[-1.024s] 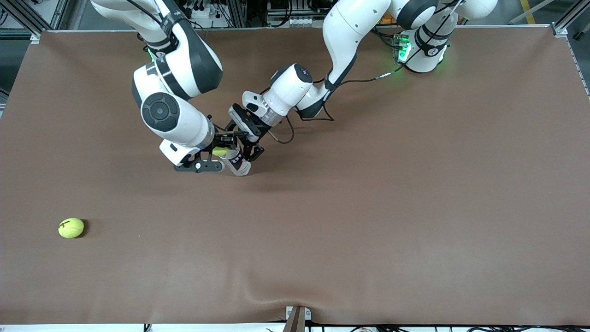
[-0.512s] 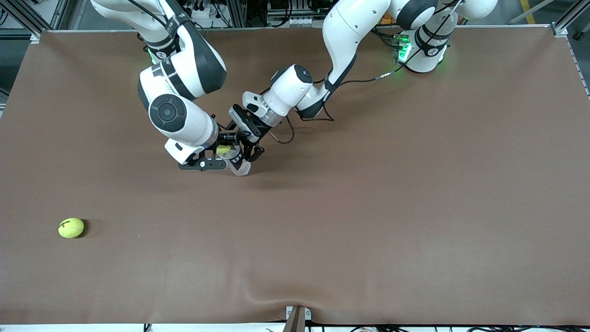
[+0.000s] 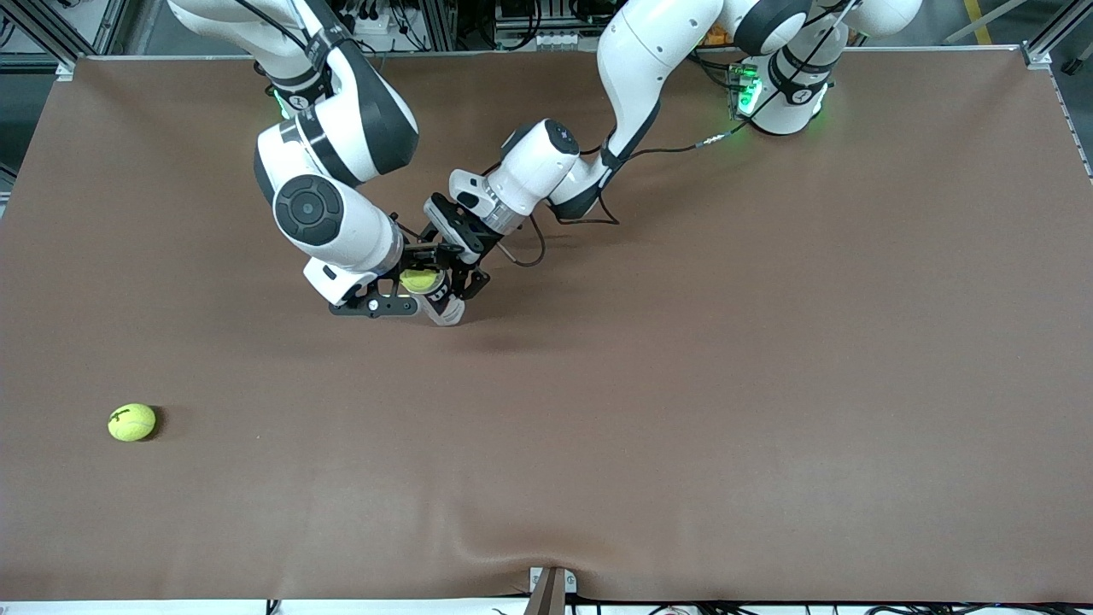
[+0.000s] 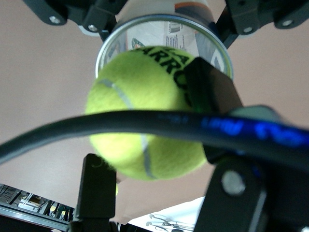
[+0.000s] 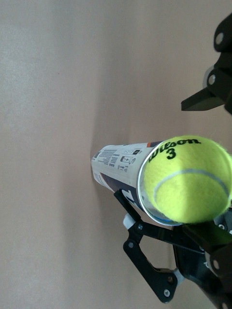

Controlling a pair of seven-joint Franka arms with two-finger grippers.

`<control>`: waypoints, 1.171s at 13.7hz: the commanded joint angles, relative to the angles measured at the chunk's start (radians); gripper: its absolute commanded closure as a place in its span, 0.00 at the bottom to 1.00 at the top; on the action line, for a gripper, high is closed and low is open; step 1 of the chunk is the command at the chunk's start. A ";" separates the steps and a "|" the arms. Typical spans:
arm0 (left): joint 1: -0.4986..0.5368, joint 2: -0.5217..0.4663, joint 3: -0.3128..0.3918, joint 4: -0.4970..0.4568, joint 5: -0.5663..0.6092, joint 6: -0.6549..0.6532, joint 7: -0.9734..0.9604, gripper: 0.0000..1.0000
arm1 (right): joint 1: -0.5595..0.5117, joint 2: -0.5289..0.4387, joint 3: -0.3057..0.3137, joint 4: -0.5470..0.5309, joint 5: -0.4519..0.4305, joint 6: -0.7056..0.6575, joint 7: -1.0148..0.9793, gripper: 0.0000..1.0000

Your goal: Insert tennis ball vertically with right arm

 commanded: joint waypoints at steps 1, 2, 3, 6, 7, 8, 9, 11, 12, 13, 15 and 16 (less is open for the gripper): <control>-0.014 0.027 0.006 0.020 -0.024 0.009 -0.014 0.18 | -0.005 -0.030 -0.004 -0.019 0.018 -0.003 0.008 0.00; -0.014 0.027 0.007 0.020 -0.024 0.009 -0.014 0.18 | -0.014 -0.037 -0.004 -0.018 0.020 -0.011 -0.001 0.00; -0.014 0.027 0.008 0.020 -0.024 0.009 -0.014 0.15 | -0.034 -0.040 -0.003 -0.012 0.033 -0.033 -0.004 0.00; -0.014 0.027 0.008 0.020 -0.024 0.009 -0.014 0.15 | -0.070 -0.070 -0.009 0.008 0.095 -0.104 -0.067 0.00; -0.014 0.027 0.008 0.020 -0.024 0.009 -0.014 0.15 | -0.081 -0.072 -0.008 0.010 0.095 -0.112 -0.067 0.00; -0.014 0.027 0.008 0.020 -0.024 0.009 -0.014 0.15 | -0.081 -0.072 -0.008 0.010 0.095 -0.110 -0.067 0.00; -0.014 0.028 0.008 0.020 -0.024 0.009 -0.014 0.15 | -0.074 -0.069 -0.006 0.010 0.096 -0.104 -0.066 0.00; -0.014 0.028 0.008 0.020 -0.024 0.009 -0.013 0.15 | -0.069 -0.066 -0.006 0.010 0.095 -0.092 -0.066 0.00; -0.014 0.028 0.008 0.020 -0.024 0.009 -0.014 0.17 | -0.074 -0.064 -0.006 0.010 0.095 -0.090 -0.069 0.00; -0.014 0.028 0.008 0.020 -0.024 0.009 -0.013 0.18 | -0.086 -0.064 -0.009 0.011 0.092 -0.090 -0.080 0.00; -0.014 0.032 0.008 0.020 -0.023 0.009 -0.013 0.22 | -0.186 -0.064 -0.014 0.031 0.083 -0.095 -0.205 0.00; -0.014 0.033 0.008 0.022 -0.023 0.009 -0.013 0.23 | -0.289 -0.060 -0.012 0.053 0.086 -0.101 -0.318 0.00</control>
